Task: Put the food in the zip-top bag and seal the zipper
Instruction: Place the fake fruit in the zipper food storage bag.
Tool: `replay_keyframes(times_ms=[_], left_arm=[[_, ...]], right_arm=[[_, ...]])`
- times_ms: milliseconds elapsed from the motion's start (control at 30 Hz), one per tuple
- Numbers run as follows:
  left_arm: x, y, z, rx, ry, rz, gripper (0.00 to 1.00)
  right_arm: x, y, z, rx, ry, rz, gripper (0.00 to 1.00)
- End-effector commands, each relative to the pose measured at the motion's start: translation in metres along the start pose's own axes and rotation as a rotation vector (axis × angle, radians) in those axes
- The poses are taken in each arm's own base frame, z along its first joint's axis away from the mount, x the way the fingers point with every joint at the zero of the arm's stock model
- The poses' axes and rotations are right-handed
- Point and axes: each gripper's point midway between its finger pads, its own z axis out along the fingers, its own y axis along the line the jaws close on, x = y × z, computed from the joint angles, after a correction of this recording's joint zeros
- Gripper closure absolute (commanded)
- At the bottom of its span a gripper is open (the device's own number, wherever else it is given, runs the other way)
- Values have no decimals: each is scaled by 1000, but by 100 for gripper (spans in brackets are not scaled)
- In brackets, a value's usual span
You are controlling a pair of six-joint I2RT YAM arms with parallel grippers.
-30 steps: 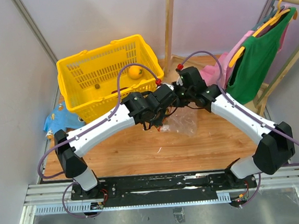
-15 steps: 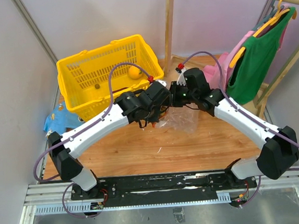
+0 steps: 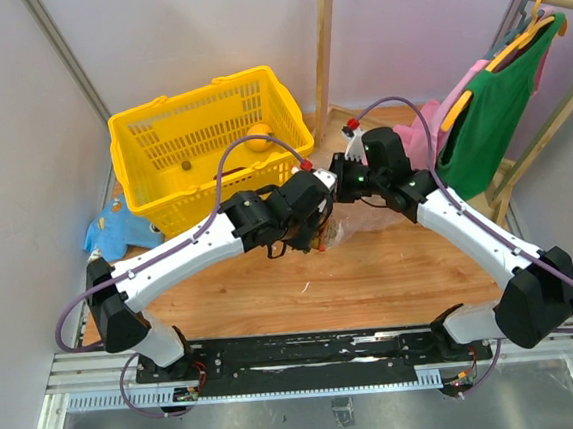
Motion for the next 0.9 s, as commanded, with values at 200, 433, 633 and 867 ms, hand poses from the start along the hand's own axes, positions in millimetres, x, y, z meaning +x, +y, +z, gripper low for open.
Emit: replay_keyframes(times_ms=[200,433,633,867], left_arm=[[-28,4,-8,-1,-138,-43,98],[-43,7,-27,40,-263,-98,98],[-43,4,-25,80,-293,-132,100],[-40,-1,-16,101,-276,-131,100]], right_arm=[[-7,24,-5,-146,-26,-61,99],[-4,7,-9,-52,-9,-52,88],[-5,-7,-19,59,-5,-62,79],[-5,-23,-32,182,7,-81,79]])
